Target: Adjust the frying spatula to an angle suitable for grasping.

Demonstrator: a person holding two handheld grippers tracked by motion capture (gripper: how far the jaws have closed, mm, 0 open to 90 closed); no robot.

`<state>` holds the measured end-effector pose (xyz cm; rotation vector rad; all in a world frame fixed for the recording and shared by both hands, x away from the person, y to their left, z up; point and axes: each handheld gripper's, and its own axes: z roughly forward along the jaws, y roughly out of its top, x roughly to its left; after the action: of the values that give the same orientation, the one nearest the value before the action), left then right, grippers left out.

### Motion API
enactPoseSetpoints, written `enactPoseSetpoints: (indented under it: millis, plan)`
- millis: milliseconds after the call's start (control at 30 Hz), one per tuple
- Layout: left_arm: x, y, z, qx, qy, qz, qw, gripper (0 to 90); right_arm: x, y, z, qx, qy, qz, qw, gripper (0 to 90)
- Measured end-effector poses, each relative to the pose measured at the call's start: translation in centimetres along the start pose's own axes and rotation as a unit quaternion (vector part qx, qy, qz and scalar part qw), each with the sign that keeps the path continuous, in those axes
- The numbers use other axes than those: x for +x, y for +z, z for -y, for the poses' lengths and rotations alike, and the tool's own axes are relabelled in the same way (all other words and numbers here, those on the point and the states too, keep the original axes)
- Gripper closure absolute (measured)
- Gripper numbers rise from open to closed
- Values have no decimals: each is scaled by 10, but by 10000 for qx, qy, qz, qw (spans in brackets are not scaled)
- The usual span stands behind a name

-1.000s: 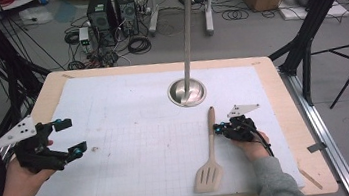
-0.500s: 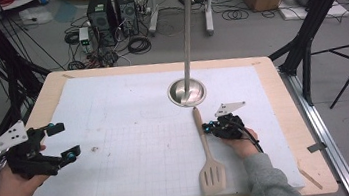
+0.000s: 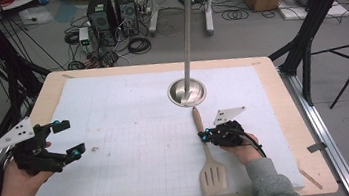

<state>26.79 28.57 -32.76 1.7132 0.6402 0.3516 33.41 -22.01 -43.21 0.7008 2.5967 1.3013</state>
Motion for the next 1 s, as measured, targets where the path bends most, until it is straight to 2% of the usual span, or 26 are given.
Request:
enactPoseSetpoints:
  millis: [233, 467, 567, 667, 733, 1000]
  plan:
    - [3, 10, -1, 23, -4, 88, 10000, 21, 17, 10, 5, 441, -274, -107, 9986, 900]
    - [4, 16, -2, 45, -1, 161, 9999, 21, 24, 7, 7, 461, -327, -206, 9982, 900]
    - [4, 19, -3, 53, 16, 192, 9998, 21, 27, 8, 9, 623, -410, -285, 9968, 900]
    - [5, 23, -3, 69, -1, 234, 9997, 21, 29, 6, 10, 657, -390, -314, 9966, 900]
    - [5, 25, -4, 54, -17, 303, 9995, 21, 30, 3, 11, 719, -373, -299, 9963, 900]
    - [6, 30, -5, 54, -17, 358, 9993, 21, 29, -6, 14, 718, -422, -171, 9964, 900]
